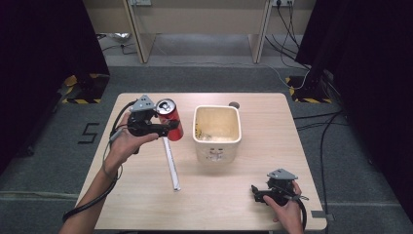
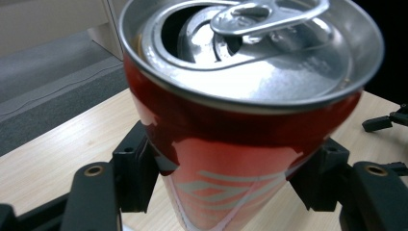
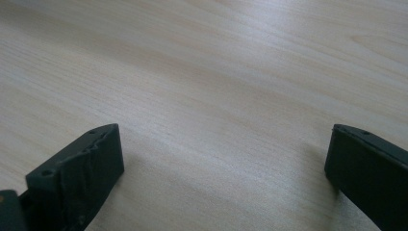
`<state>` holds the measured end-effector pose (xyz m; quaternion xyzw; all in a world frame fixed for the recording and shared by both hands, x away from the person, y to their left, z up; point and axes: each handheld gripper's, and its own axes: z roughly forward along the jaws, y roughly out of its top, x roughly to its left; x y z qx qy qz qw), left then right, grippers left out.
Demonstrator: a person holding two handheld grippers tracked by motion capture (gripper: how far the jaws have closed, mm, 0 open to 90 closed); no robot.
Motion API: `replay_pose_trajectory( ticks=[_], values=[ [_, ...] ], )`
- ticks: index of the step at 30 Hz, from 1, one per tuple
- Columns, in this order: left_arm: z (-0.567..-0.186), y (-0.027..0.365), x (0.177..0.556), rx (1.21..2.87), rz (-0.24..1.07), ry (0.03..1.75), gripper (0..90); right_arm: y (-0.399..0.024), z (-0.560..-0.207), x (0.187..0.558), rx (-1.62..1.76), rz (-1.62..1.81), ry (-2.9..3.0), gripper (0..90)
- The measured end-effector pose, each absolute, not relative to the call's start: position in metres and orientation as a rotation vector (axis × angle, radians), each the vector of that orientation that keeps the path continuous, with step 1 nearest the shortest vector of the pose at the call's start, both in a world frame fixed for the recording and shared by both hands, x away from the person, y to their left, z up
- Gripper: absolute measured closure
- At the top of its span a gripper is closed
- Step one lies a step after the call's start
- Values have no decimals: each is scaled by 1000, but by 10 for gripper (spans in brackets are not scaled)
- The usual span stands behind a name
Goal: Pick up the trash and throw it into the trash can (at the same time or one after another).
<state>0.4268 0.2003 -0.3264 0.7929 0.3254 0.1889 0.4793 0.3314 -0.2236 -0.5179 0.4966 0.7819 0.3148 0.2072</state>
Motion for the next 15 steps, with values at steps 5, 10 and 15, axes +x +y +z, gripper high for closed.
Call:
replay_pose_trajectory(
  ticks=[5,10,15],
  values=[
    [-321,197,430,1924,445,776,343,-224,-518,331,1381,876,2178,3],
    [-317,194,432,1934,454,782,343,-224,-518,331,1383,877,2177,3],
    [-313,187,435,1932,447,771,343,-224,-518,331,1383,877,2177,3]
  ],
)
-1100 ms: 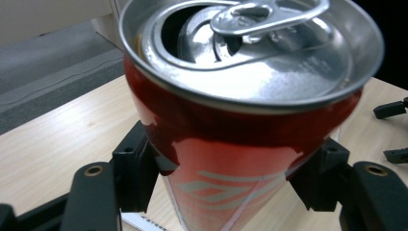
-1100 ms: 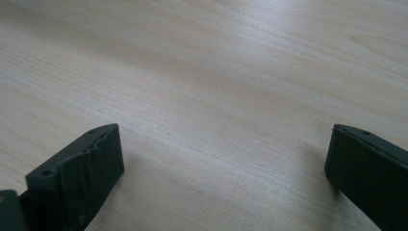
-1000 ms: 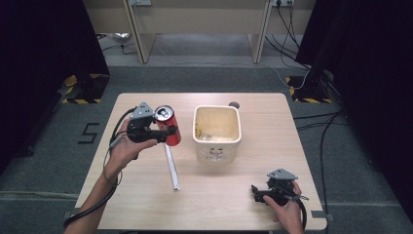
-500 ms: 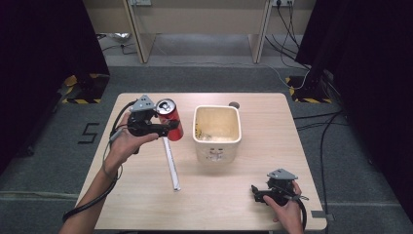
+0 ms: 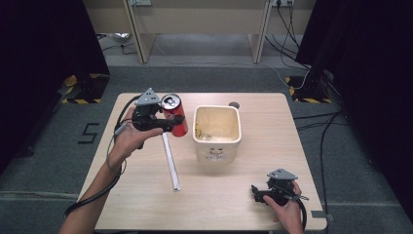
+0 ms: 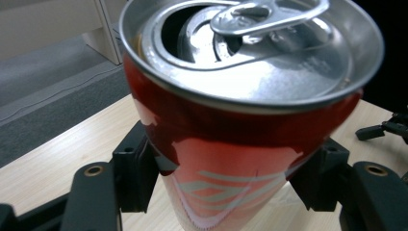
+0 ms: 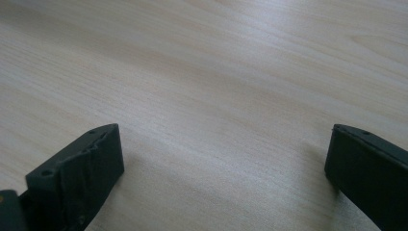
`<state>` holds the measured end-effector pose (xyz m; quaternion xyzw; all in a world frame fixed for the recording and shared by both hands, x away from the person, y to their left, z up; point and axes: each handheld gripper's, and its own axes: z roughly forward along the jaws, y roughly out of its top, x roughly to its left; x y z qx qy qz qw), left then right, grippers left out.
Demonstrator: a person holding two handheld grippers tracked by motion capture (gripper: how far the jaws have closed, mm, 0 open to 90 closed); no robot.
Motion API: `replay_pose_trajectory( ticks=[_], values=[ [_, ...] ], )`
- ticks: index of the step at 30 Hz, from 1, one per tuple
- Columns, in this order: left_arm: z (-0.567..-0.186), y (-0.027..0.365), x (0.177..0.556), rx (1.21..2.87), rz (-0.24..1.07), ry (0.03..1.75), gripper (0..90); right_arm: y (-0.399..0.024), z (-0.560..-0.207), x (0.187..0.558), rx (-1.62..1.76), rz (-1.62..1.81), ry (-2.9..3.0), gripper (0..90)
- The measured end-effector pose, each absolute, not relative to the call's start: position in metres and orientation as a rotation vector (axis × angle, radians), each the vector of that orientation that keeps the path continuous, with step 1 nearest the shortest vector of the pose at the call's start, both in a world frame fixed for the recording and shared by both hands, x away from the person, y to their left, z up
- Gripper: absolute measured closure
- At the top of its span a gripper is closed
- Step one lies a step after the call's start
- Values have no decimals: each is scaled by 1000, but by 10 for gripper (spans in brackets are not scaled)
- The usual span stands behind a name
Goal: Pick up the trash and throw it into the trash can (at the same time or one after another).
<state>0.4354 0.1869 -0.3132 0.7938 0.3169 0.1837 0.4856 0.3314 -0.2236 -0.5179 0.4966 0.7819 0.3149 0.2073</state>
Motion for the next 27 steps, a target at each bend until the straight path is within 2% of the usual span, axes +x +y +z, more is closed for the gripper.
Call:
replay_pose_trajectory(
  ticks=[17,27],
  values=[
    [-298,149,444,1948,430,712,343,-224,-518,331,1383,877,2177,3],
    [-303,124,451,1960,394,692,343,-223,-518,331,1387,878,2178,3]
  ],
)
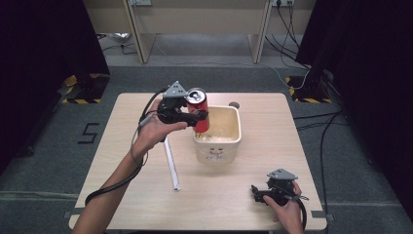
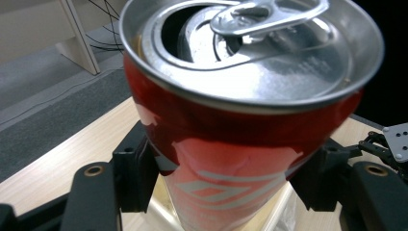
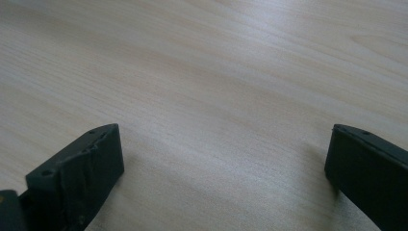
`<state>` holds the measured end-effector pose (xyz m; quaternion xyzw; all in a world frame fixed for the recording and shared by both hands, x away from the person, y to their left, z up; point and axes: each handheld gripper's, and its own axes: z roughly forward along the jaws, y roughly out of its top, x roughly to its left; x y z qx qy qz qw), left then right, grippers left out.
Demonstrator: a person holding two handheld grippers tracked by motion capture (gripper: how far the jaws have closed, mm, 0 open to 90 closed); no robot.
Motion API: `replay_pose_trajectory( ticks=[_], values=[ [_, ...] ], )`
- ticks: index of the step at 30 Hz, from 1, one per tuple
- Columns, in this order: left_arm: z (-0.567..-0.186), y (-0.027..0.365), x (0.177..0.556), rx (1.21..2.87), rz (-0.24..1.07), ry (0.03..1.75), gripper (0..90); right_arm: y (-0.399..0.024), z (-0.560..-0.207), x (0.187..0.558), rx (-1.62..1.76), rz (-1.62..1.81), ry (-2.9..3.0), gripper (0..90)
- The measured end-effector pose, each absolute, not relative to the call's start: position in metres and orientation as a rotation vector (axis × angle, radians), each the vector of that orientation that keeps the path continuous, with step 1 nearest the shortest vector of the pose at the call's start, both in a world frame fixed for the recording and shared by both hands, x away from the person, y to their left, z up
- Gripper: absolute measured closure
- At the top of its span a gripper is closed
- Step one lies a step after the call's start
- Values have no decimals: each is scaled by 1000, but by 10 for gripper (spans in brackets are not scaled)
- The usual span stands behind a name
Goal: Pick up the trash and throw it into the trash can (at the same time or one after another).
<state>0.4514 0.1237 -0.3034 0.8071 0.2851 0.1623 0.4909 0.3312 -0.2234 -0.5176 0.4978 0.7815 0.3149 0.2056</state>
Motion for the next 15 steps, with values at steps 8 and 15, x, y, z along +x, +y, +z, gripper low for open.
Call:
replay_pose_trajectory(
  ticks=[8,15],
  values=[
    [-312,110,460,1970,378,701,343,-224,-518,331,1379,876,2179,3],
    [-324,99,466,1987,366,711,342,-224,-518,331,1383,876,2178,2]
  ],
)
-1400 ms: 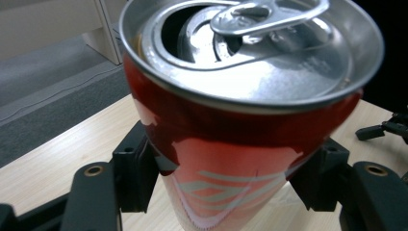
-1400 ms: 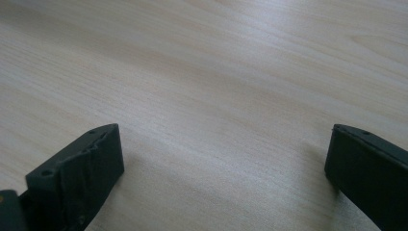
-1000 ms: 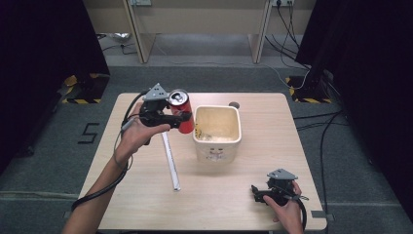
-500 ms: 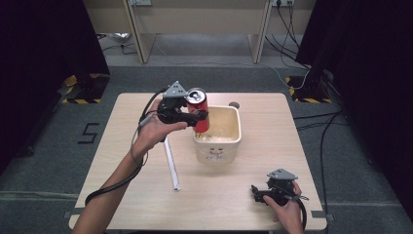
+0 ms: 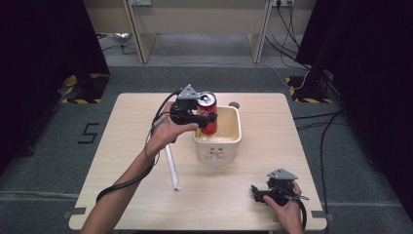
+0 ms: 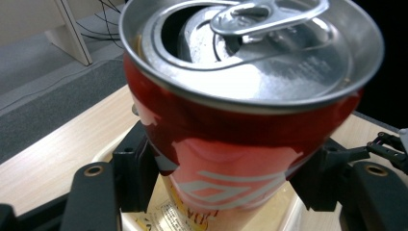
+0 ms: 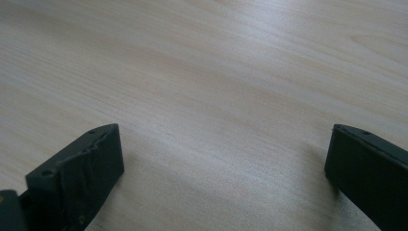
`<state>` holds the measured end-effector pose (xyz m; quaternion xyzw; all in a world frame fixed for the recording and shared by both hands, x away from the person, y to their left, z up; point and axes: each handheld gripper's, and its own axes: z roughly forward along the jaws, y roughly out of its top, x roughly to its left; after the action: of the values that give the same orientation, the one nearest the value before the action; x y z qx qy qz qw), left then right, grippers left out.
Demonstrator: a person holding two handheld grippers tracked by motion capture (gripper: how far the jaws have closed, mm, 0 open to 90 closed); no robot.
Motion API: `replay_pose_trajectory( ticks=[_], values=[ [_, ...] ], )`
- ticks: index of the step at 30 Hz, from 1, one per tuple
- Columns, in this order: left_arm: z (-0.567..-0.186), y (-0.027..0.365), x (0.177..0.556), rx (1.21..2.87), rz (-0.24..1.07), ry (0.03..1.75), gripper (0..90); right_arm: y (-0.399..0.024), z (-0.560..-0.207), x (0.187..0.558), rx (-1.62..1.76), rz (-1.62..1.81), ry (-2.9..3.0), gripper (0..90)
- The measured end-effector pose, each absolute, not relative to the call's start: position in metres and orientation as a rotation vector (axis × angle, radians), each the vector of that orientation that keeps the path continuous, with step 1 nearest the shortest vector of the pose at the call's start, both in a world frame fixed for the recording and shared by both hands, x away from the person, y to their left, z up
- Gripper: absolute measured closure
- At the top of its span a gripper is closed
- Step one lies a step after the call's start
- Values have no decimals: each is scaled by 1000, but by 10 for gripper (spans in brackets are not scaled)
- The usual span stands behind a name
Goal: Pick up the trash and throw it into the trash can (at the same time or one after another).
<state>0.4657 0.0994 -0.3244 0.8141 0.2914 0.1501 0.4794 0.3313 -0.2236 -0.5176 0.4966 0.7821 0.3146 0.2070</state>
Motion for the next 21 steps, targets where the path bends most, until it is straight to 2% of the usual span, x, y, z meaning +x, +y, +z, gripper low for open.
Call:
replay_pose_trajectory(
  ticks=[21],
  values=[
    [-350,77,474,2020,337,717,341,-224,-518,331,1381,878,2177,3]
  ],
)
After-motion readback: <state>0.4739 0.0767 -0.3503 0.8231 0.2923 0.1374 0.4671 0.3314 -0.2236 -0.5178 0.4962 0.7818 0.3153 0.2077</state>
